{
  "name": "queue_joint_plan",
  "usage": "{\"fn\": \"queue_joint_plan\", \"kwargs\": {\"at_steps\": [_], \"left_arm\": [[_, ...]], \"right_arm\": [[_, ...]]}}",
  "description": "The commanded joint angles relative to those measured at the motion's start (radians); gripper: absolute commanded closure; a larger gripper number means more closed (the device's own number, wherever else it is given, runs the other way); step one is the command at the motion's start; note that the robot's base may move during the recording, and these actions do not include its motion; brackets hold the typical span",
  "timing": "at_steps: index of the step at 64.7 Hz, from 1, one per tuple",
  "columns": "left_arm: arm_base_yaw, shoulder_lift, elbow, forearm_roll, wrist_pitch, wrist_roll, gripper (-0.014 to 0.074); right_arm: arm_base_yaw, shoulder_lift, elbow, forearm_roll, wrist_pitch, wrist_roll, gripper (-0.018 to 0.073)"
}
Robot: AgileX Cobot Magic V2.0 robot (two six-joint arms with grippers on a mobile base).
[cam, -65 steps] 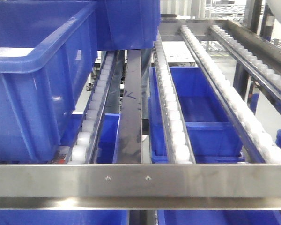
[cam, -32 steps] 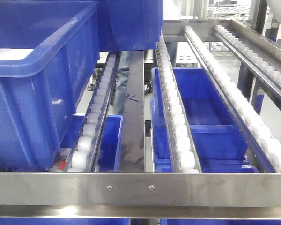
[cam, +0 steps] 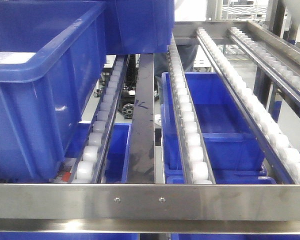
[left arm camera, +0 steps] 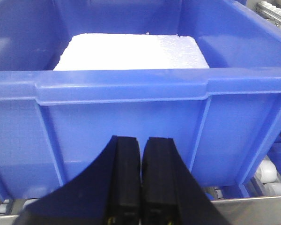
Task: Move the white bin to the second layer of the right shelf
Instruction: 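Lower the held white bin onto the roller shelf with the right gripper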
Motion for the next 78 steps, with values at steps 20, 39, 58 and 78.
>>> {"fn": "queue_joint_plan", "kwargs": {"at_steps": [20,39,58,78], "left_arm": [[-0.007,-0.015,0.027,0.000,-0.090,-0.007,0.0512],[-0.007,-0.015,0.027,0.000,-0.090,-0.007,0.0512],[-0.007,-0.015,0.027,0.000,-0.090,-0.007,0.0512],[-0.007,-0.015,0.027,0.000,-0.090,-0.007,0.0512]], "right_arm": [[-0.005,0.483,-0.036,-0.025,-0.228,0.001,0.0501],[-0.005,0.780,-0.167,-0.025,-0.229,0.001,0.0501],[-0.034,0.852,-0.185,-0.026,-0.212,0.001,0.0501],[-0.050,0.855,-0.118,-0.026,-0.252,0.001,0.0501]]}}
